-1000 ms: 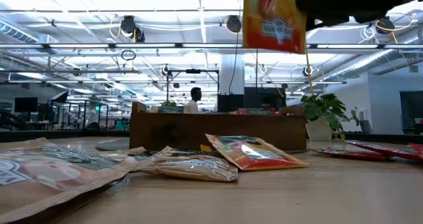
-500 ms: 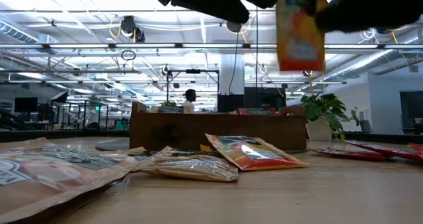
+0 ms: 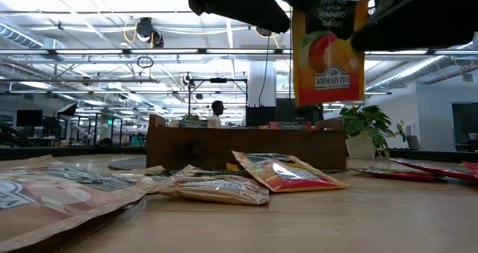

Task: Pick & Place Tea
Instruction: Put the top yellow tea bag into the middle section of the wooden organizer

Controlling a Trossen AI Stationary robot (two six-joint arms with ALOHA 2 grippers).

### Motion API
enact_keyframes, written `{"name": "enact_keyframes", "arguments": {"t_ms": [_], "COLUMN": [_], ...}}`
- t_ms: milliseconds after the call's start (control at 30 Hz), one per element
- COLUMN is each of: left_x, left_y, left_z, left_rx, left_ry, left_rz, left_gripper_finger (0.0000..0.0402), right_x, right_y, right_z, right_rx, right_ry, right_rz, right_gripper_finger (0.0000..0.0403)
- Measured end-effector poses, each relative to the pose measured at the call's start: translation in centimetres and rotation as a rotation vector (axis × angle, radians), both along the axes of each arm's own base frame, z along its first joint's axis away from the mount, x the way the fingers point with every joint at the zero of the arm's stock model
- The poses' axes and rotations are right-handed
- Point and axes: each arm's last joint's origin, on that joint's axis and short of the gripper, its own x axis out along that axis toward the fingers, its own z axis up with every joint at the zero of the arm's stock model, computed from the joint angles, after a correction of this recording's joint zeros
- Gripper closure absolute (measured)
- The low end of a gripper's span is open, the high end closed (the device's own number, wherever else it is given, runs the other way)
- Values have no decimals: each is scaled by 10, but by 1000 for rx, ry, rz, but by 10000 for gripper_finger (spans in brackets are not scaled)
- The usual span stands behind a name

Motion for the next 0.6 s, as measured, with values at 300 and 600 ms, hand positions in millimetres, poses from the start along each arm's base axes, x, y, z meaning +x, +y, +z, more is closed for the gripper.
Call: {"name": "enact_keyframes", "arguments": {"t_ms": [300, 600], "left_x": [4, 6], "left_y": [7, 4], "left_z": [-5, -3], "left_rx": [-41, 2], "left_ry": [59, 46], "left_rz": [-45, -116], "left_gripper_finger": [285, 393], "right_x": [0, 0], "right_y": [0, 0], "right_z": [1, 1], "right_rx": [6, 27], "right_ry": [-7, -5], "right_rz": [0, -8], "right_gripper_finger": [403, 403]}}
